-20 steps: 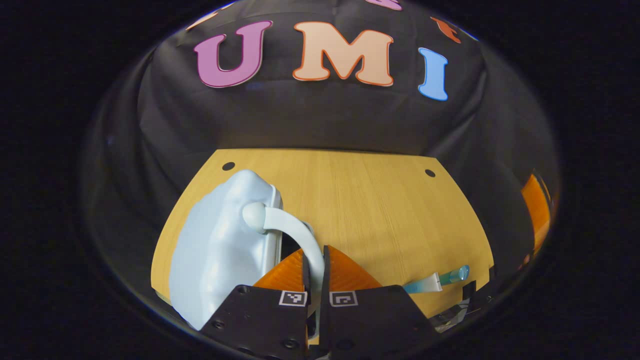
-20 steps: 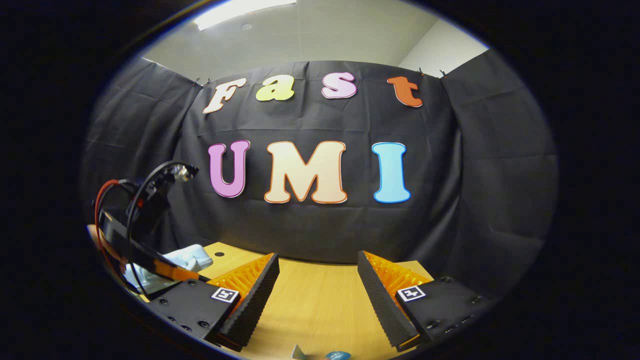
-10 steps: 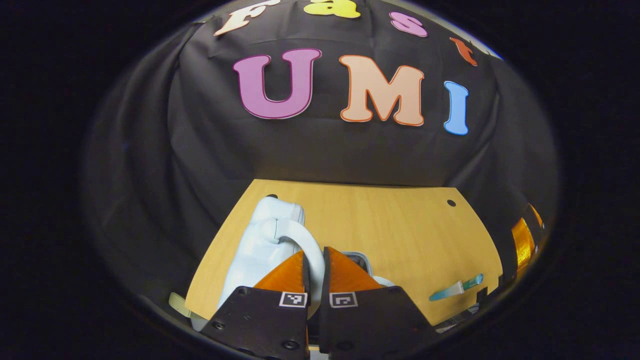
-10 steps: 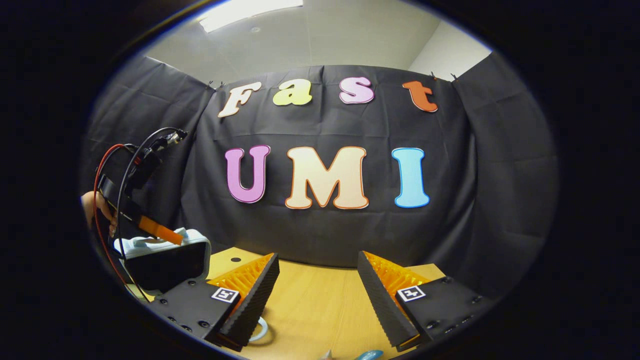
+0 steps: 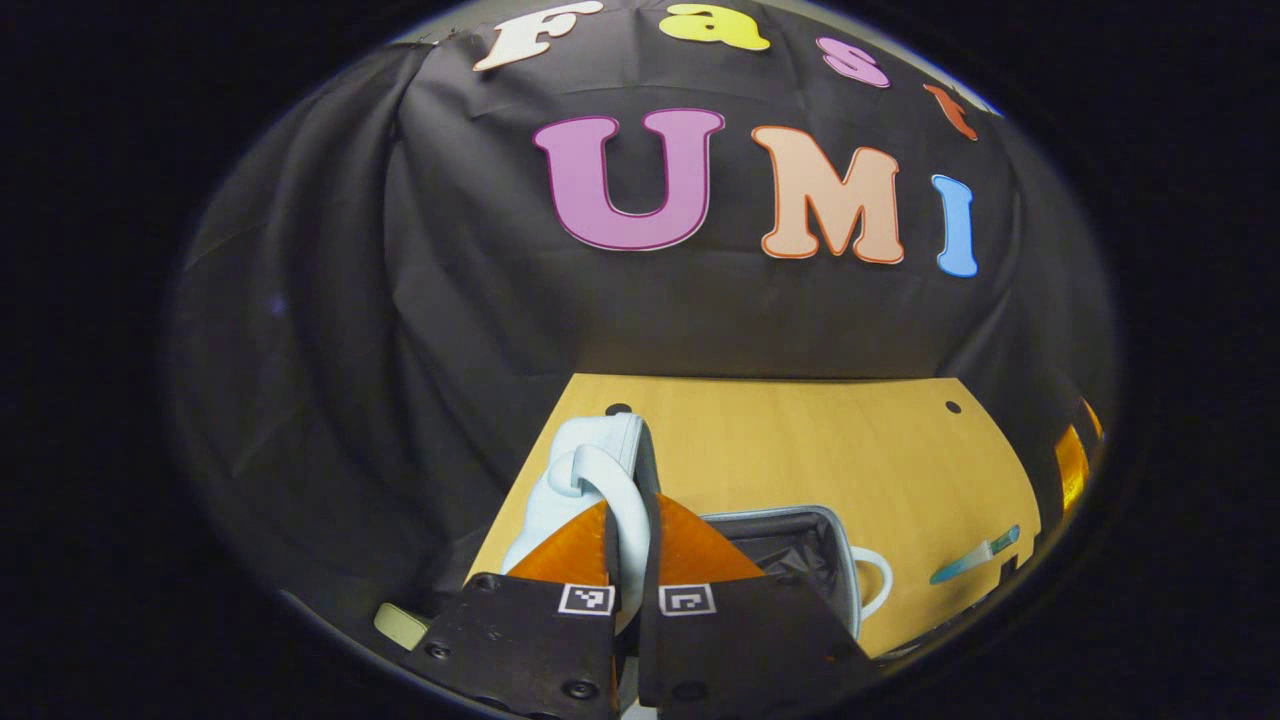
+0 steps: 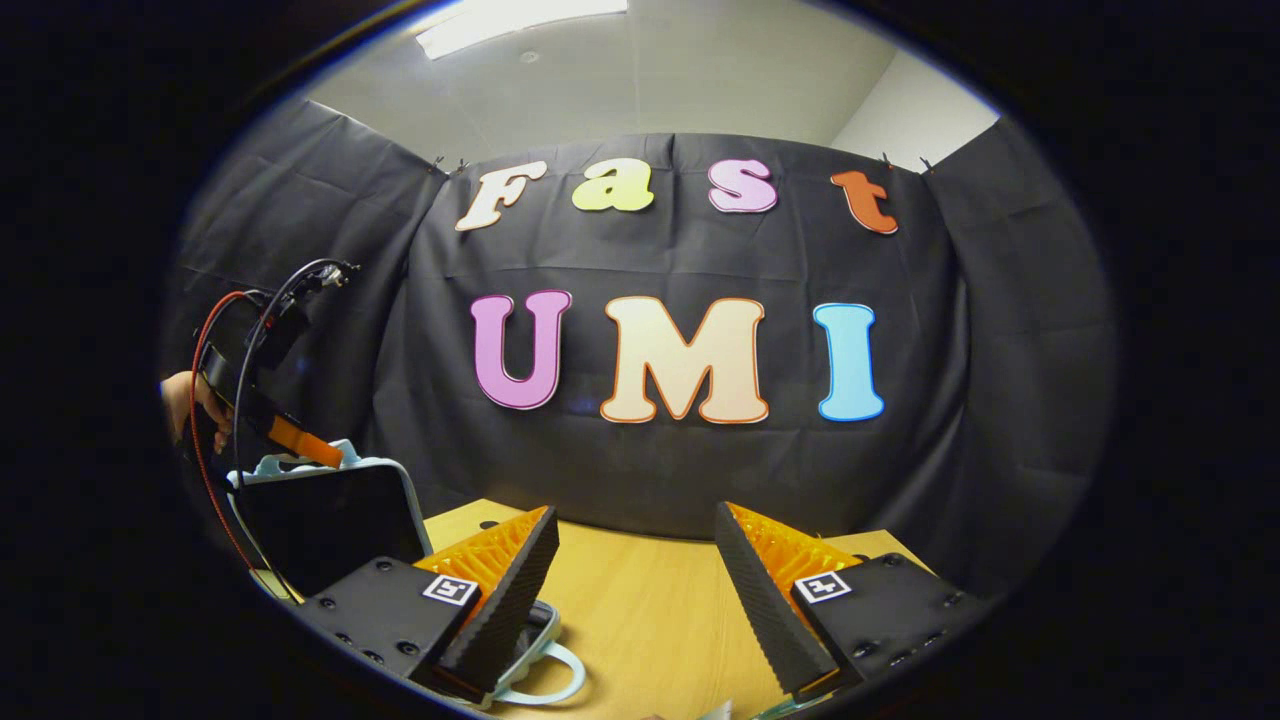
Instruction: First open the suitcase, pack the skin care products into it, and then close the suitcase.
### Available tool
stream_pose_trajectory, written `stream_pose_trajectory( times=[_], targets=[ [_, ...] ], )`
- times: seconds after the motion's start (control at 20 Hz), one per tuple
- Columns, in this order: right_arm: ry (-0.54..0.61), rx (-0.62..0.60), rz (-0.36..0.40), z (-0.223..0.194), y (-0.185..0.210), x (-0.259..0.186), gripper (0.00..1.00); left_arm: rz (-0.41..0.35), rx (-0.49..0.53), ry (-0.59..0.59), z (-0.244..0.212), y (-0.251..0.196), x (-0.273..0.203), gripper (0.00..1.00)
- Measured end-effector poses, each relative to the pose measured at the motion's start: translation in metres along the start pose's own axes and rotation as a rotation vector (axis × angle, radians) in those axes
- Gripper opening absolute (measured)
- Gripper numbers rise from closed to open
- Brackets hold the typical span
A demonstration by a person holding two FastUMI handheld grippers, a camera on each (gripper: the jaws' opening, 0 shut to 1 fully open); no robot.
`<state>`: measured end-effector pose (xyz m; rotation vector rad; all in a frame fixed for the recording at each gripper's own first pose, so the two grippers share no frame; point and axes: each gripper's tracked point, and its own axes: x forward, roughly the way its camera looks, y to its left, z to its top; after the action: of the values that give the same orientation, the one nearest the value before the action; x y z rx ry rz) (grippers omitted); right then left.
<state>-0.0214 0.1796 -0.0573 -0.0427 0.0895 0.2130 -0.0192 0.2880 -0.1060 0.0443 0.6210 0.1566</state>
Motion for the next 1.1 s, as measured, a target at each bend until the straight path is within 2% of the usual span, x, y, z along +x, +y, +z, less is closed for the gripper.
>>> stream_pose_trajectory(
  times=[0.35,0.45,0.75,1.1],
  targets=[
    [0.012,-0.033,0.022,-0.003,0.035,0.009,0.99,0.082,-0.079,0.005,-0.021,0.085,0.022,0.02],
    [0.012,-0.040,0.025,-0.001,0.041,0.012,0.99,0.094,-0.128,0.010,-0.032,0.104,0.031,0.01],
    [0.020,-0.063,0.031,-0.003,0.050,0.016,0.98,0.198,-0.176,0.064,-0.072,0.172,0.053,0.00],
    [0.045,-0.095,0.042,-0.011,0.057,0.018,1.00,0.228,-0.313,0.181,-0.148,0.205,0.089,0.00]
  ],
)
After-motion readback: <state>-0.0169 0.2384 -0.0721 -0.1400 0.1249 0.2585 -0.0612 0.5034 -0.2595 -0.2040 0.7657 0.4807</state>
